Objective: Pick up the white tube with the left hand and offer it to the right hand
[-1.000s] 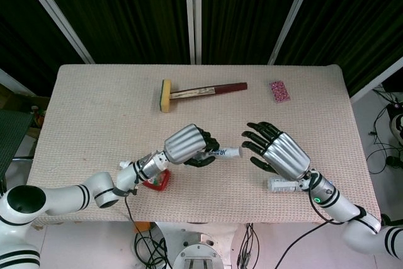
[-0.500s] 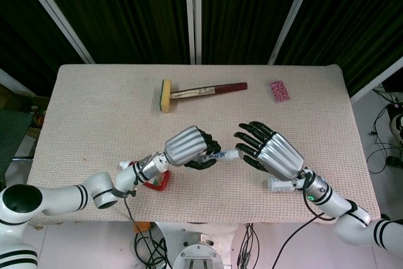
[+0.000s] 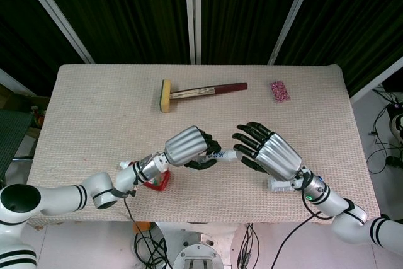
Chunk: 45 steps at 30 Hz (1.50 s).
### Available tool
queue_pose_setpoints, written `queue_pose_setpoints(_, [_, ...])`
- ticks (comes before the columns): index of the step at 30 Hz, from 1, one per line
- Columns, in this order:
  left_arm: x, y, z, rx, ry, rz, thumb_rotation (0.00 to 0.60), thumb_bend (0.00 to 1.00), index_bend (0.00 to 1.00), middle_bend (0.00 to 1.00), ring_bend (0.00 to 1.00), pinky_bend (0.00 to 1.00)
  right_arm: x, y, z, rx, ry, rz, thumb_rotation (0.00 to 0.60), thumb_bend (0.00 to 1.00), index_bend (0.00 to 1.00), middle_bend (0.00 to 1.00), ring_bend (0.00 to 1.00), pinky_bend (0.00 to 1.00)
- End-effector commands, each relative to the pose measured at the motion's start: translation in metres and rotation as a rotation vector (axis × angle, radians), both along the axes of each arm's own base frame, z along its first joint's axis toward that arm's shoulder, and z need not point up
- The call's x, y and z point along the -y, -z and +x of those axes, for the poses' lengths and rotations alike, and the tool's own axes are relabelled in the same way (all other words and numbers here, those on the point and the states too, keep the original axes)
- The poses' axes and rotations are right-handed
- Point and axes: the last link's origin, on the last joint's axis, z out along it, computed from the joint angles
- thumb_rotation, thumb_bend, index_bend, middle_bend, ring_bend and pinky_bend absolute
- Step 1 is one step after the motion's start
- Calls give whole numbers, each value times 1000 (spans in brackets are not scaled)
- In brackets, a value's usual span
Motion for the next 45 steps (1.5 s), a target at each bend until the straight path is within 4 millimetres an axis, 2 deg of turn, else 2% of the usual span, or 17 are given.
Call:
queue_pose_setpoints(1, [0, 0, 0, -8, 5, 8, 600, 677, 665, 756, 660, 807, 0, 0, 1, 0, -2, 0, 600, 344, 563, 407, 250, 377])
queue_pose_setpoints(7, [-2, 1, -3, -52, 17, 60, 600, 684, 665, 756, 661, 806, 1, 0, 0, -15, 4, -1, 600, 461, 605, 432, 257, 386])
queue_pose_setpoints(16, [-4, 4, -8, -143, 45, 150, 600, 689, 665, 757, 660, 805, 2, 1, -4, -57, 40, 10, 600, 517, 628, 444, 266, 387])
queue_pose_setpoints(45, [-2, 5, -4, -203, 35, 166, 600, 688, 665, 757, 659, 802, 3, 16, 4, -77, 27, 45, 600, 487, 630, 445, 266, 387])
